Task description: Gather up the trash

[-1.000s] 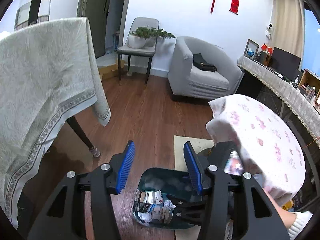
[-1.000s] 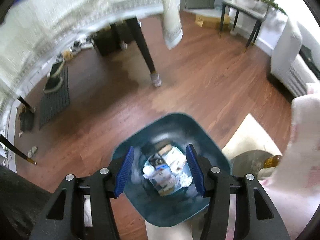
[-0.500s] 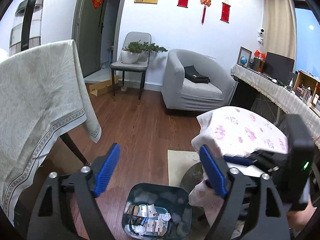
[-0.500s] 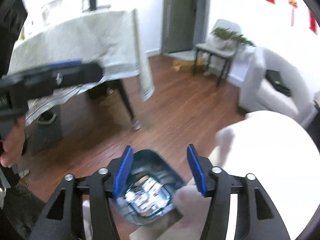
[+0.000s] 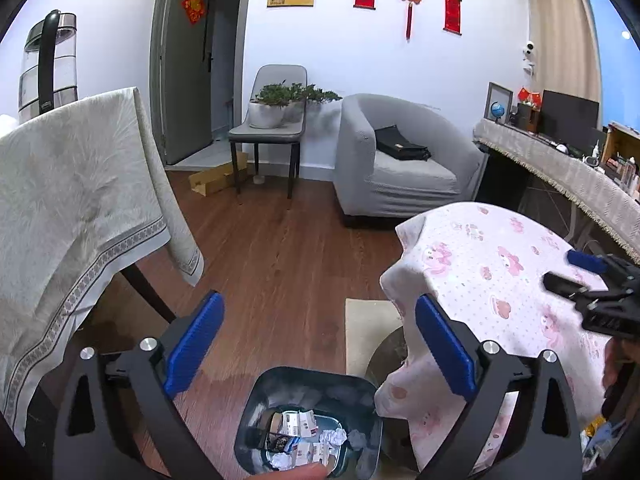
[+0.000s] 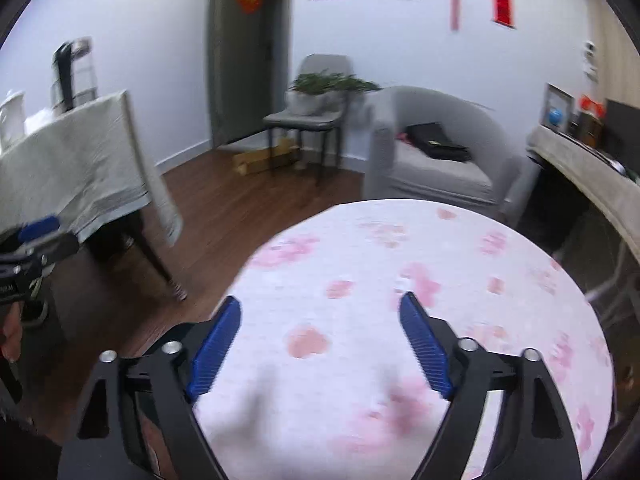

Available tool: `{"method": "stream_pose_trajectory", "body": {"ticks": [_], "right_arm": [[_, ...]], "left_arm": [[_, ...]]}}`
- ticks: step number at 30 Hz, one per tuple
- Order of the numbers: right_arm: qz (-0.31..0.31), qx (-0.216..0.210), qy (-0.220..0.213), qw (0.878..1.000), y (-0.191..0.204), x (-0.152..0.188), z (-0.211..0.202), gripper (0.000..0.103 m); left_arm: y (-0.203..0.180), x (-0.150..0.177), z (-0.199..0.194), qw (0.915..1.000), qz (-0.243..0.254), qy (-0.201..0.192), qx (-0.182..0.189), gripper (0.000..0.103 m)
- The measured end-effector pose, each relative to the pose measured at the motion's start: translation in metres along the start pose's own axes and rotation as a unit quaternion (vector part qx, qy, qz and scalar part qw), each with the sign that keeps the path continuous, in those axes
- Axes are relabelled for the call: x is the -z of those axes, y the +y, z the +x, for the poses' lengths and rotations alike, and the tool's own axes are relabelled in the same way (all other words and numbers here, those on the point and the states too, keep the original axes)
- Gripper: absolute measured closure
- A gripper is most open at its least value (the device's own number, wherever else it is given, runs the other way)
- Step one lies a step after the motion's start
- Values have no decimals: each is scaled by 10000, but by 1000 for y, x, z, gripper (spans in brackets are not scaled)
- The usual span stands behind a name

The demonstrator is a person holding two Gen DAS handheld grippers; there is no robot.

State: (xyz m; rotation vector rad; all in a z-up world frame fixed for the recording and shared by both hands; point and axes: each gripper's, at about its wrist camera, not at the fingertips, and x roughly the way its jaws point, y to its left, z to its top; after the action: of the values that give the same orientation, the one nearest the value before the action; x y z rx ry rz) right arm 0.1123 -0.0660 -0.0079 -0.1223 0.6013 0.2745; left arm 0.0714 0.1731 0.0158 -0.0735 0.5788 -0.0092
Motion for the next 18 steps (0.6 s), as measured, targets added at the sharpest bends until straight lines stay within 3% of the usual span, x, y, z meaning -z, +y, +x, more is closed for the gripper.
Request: {"method": "stream_pose_trajectory", "body": {"ticks": [8,18], "right_arm": [[136,353,-197,9991,-36,20,-21,5],[388,51,-368,9986,-46,28,-38,4]], "left_arm": [[-22,16,-7,9998,146,-81,82,4],[-36,32,-17,9992,359,-151,-126,4]]}}
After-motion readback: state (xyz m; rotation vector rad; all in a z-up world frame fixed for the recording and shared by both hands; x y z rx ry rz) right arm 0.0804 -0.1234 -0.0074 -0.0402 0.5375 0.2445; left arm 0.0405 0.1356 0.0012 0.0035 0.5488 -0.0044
